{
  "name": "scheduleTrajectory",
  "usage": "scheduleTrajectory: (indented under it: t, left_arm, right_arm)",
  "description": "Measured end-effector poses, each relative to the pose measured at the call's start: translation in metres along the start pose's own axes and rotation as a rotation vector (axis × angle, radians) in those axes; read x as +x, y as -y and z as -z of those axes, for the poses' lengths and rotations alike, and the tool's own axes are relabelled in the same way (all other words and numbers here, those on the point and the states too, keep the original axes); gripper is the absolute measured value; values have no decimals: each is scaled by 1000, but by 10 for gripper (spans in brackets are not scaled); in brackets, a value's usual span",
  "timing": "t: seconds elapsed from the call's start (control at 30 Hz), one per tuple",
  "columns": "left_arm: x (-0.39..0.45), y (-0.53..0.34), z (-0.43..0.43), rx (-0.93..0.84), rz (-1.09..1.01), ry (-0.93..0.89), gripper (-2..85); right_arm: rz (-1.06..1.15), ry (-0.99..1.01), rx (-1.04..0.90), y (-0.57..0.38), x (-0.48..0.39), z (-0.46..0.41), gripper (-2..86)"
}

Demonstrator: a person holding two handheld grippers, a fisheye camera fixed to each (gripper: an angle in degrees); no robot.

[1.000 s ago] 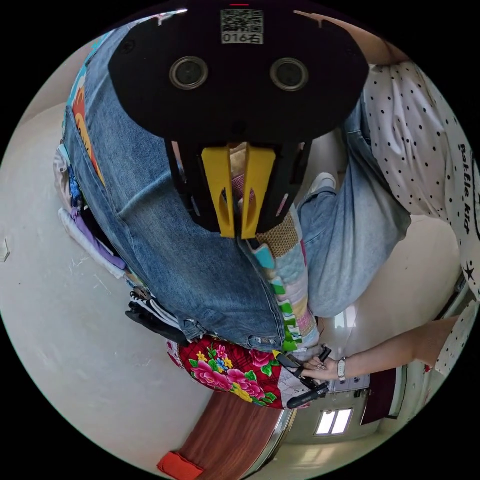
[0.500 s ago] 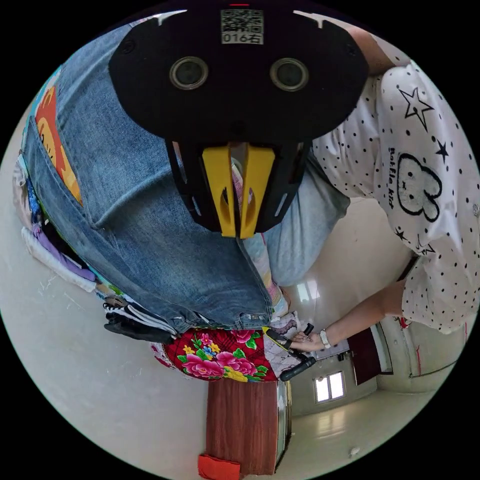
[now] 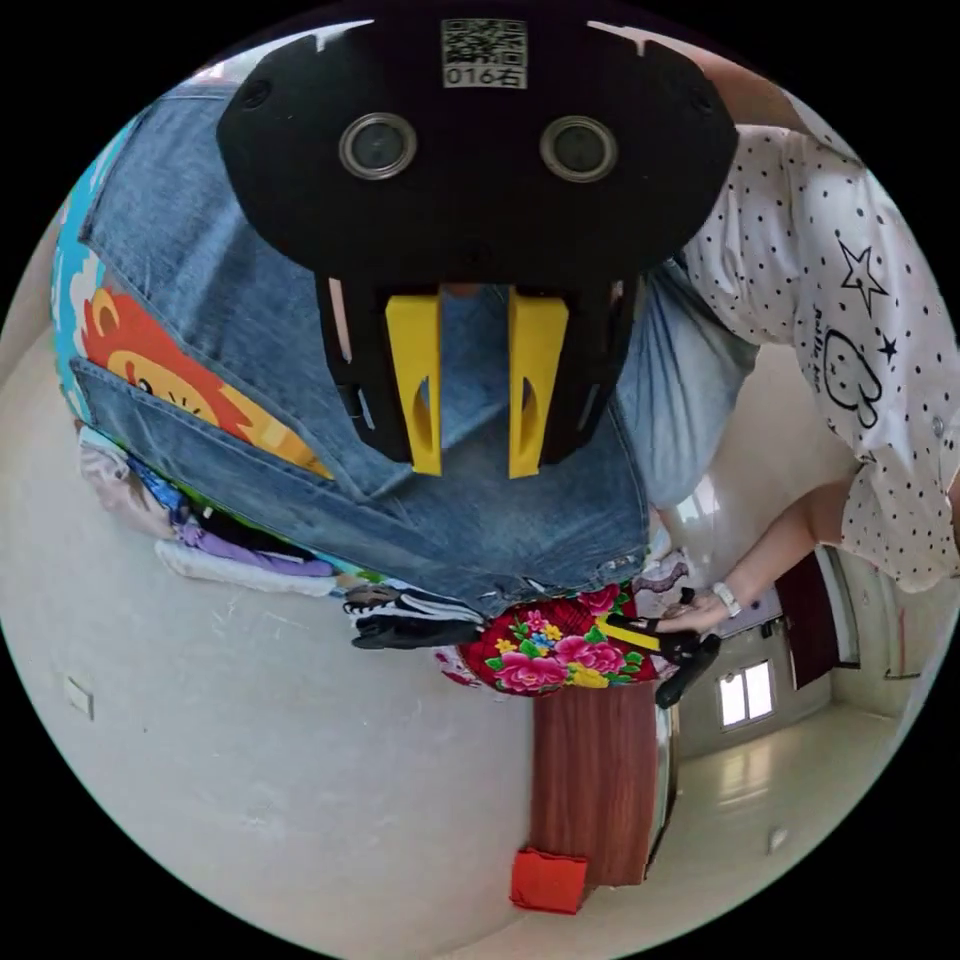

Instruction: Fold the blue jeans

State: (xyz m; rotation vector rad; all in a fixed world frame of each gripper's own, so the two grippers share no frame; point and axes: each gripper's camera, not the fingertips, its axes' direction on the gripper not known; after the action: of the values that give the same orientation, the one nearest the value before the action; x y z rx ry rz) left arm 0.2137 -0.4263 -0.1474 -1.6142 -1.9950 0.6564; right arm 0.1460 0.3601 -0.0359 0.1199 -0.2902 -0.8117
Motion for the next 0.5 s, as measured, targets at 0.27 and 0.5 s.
scheduleTrajectory:
  t: [0.27, 0.5]
  left_arm:
    - [34, 113, -99, -107, 12, -424, -9]
    - [84, 125, -121, -73, -104, -290, -10]
  right_arm:
    - [-132, -195, -260, -47, 112, 29, 112]
    - [-122, -282, -372, -109, 147, 44, 111]
